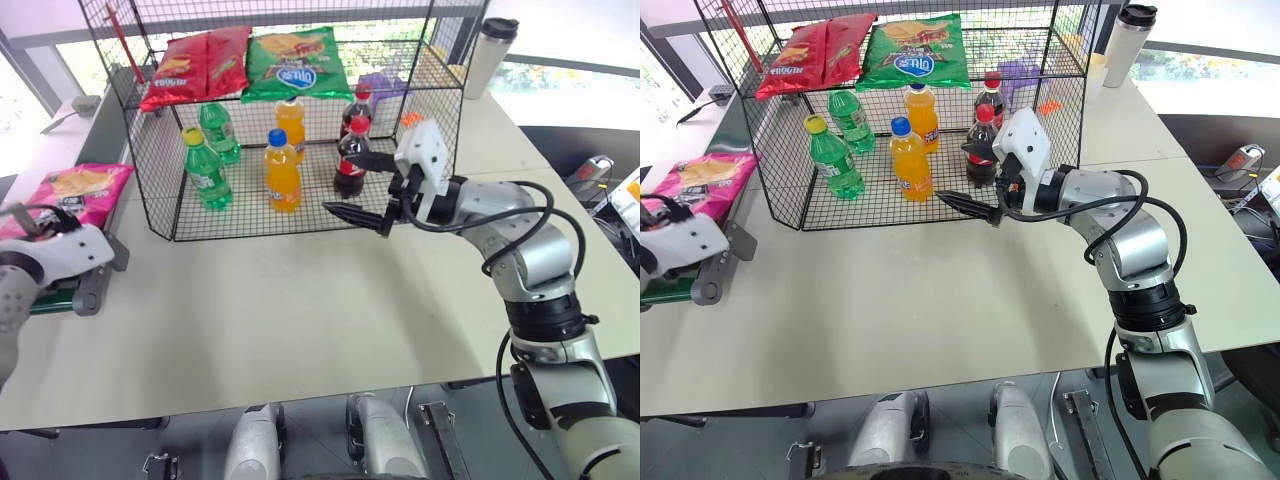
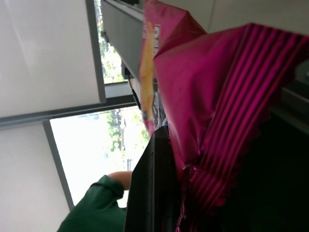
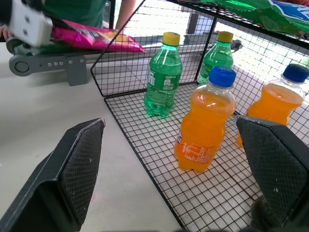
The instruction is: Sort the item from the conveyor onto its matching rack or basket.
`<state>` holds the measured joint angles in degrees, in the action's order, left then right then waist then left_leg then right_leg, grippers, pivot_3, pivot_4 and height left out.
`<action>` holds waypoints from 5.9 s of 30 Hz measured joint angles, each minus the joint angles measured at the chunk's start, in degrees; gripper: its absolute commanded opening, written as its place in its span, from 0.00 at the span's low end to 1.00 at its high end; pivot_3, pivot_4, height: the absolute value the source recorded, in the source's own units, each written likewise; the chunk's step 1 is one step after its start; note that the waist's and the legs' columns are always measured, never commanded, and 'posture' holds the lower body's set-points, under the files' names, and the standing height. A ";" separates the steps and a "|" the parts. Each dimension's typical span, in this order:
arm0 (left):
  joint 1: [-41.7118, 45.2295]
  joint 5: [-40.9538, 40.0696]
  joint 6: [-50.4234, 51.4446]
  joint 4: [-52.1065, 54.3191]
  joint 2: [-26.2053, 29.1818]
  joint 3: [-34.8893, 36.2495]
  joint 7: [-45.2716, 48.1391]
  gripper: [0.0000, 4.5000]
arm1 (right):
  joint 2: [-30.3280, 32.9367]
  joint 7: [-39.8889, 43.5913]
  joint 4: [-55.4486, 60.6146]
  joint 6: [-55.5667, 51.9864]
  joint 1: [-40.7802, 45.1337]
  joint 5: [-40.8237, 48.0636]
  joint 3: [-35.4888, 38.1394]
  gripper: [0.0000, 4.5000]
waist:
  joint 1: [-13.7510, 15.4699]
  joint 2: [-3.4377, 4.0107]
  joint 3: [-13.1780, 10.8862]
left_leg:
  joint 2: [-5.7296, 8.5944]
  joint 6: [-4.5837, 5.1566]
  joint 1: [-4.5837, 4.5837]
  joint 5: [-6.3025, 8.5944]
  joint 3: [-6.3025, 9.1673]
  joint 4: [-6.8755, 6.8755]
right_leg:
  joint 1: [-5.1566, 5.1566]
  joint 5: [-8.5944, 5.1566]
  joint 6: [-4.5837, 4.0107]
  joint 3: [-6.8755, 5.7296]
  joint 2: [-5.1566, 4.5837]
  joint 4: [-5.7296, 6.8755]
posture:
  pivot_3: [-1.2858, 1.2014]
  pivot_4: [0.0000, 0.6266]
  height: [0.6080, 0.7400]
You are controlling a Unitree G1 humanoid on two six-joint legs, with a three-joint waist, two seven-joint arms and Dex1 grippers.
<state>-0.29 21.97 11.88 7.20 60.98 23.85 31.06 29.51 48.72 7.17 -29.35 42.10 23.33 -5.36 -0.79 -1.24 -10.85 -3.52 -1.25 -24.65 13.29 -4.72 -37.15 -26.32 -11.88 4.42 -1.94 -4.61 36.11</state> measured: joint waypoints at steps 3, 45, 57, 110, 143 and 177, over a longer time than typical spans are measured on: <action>0.78 -9.19 7.75 6.09 2.16 9.95 11.30 0.00 | -0.02 0.02 -1.58 0.44 0.07 -0.01 0.49 1.00 | -0.05 0.00 0.00 | 0.00 0.00 0.01 0.00 0.00 0.00 | 0.01 -0.01 -0.01 0.00 0.01 -0.01 | 0.52 0.24 1.00; 49.51 -72.34 28.59 4.43 2.24 -11.88 41.12 0.00 | -3.28 15.83 -9.27 -9.34 7.17 18.25 8.22 1.00 | -0.02 -0.10 -0.05 | 0.04 -0.01 0.28 -0.04 0.24 -0.11 | 0.48 -0.03 0.13 0.05 0.24 0.01 | 0.52 0.24 1.00; 49.22 -69.81 27.09 1.46 4.90 -10.55 44.07 0.00 | 5.81 16.56 -10.81 -7.37 2.03 12.34 7.80 1.00 | 0.11 -0.12 -0.05 | 0.05 -0.01 0.25 -0.04 0.26 -0.14 | 0.48 -0.04 0.14 0.06 0.22 -0.01 | 0.52 0.24 1.00; 47.20 -66.34 28.07 0.07 -1.01 -11.42 38.54 0.68 | -2.68 8.38 -1.10 -13.19 5.76 22.46 8.68 0.00 | 0.13 -0.13 -0.05 | 0.04 -0.01 0.21 -0.03 0.29 -0.24 | 0.51 -0.03 0.16 0.06 0.22 0.02 | 0.52 0.24 1.00; 36.71 -75.66 32.96 9.78 -23.46 -2.96 5.51 0.99 | 17.93 -14.06 0.52 12.69 4.98 -6.43 10.56 0.00 | -0.21 -0.16 -0.03 | 0.07 0.00 0.30 -0.03 0.26 -0.21 | 0.57 -0.03 0.16 0.14 0.20 -0.04 | 0.52 0.24 1.00; 26.72 -81.64 29.79 19.38 -26.04 -2.83 -4.97 0.99 | 7.88 -39.62 -52.39 44.50 32.85 -63.61 -14.08 0.00 | -0.33 -0.17 -0.04 | 0.14 -0.11 0.28 -0.10 0.28 -0.12 | 0.56 -0.04 0.16 0.14 0.14 -0.08 | 0.52 0.24 1.00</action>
<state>26.43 -59.67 41.67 26.58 34.94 21.02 26.08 37.39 9.09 -45.22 15.15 74.94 -40.27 -19.45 -1.11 -1.41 -10.89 -3.38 -1.36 -24.38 13.19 -4.44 -37.28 -25.75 -11.93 4.58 -1.80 -4.48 36.03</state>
